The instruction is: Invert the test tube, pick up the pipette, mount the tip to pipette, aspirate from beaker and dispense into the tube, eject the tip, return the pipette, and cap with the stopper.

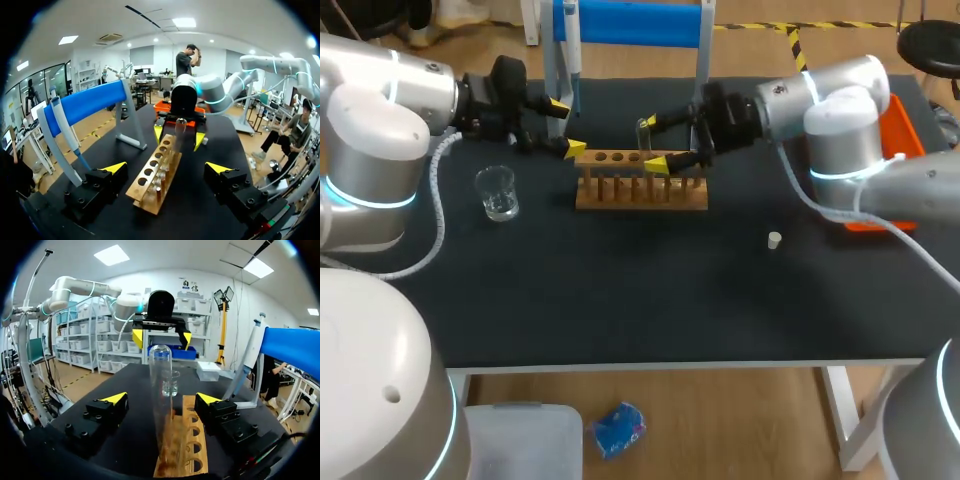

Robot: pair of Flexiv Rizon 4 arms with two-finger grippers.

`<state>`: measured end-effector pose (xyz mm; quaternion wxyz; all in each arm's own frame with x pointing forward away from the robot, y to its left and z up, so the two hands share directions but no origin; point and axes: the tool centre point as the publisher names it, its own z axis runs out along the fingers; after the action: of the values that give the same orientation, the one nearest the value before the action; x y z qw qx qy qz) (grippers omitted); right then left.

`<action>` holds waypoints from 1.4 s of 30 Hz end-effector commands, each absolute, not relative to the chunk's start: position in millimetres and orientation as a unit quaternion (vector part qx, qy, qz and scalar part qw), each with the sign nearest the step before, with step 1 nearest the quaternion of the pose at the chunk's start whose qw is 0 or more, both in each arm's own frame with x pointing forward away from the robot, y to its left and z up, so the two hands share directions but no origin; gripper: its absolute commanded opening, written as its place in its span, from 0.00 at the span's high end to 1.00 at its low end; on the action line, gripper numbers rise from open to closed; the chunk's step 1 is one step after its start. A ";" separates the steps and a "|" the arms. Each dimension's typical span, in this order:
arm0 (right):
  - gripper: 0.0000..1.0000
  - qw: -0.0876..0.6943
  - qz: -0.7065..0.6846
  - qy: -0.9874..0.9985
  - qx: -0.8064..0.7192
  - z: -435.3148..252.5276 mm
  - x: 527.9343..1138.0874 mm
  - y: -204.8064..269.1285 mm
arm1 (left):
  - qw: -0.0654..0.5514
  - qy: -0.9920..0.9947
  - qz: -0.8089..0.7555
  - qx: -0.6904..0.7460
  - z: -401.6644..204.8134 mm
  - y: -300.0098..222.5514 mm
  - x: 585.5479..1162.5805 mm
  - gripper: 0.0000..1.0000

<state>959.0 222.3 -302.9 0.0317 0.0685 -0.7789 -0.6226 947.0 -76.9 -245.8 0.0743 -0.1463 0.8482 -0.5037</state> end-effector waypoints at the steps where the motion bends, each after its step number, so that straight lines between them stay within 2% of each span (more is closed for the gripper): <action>1: 0.46 0.042 -0.622 -0.778 0.076 -306.4 965.2 227.4 | 0.073 0.849 -0.502 -0.147 -245.0 -76.7 947.2 0.00; 2: 0.51 0.043 -0.622 -0.778 0.077 -306.4 965.2 227.9 | 0.073 0.849 -0.502 -0.147 -245.0 -76.7 947.2 0.00; 6: 0.51 0.045 -0.620 -0.779 0.079 -305.6 963.9 229.8 | 0.073 0.849 -0.502 -0.147 -245.0 -76.7 947.2 0.00; 9: 0.58 0.043 -0.620 -0.779 0.080 -304.6 962.5 230.6 | 0.073 0.849 -0.502 -0.147 -245.0 -76.7 947.2 0.00; 13: 0.60 0.043 -0.620 -0.779 0.082 -303.3 960.9 231.4 | 0.073 0.849 -0.502 -0.147 -245.0 -76.7 947.2 0.00; 16: 0.78 0.042 -0.620 -0.779 0.081 -303.2 960.7 231.3 | 0.073 0.849 -0.502 -0.147 -245.0 -76.7 947.2 0.00; 19: 0.90 0.041 -0.620 -0.779 0.080 -303.1 960.1 230.4 | 0.073 0.849 -0.502 -0.147 -245.0 -76.7 947.2 0.00; 20: 1.00 0.040 -0.620 -0.779 0.080 -303.0 960.1 230.0 | 0.073 0.849 -0.502 -0.147 -245.0 -76.7 947.2 0.00; 42: 1.00 0.033 -0.641 -0.764 0.066 -292.5 953.7 223.0 | 0.073 0.849 -0.502 -0.147 -245.0 -76.7 947.2 0.00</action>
<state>957.5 225.4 -292.7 0.0366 0.0676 -0.7657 -0.6386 947.0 -76.9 -245.8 0.0744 -0.1463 0.8482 -0.5037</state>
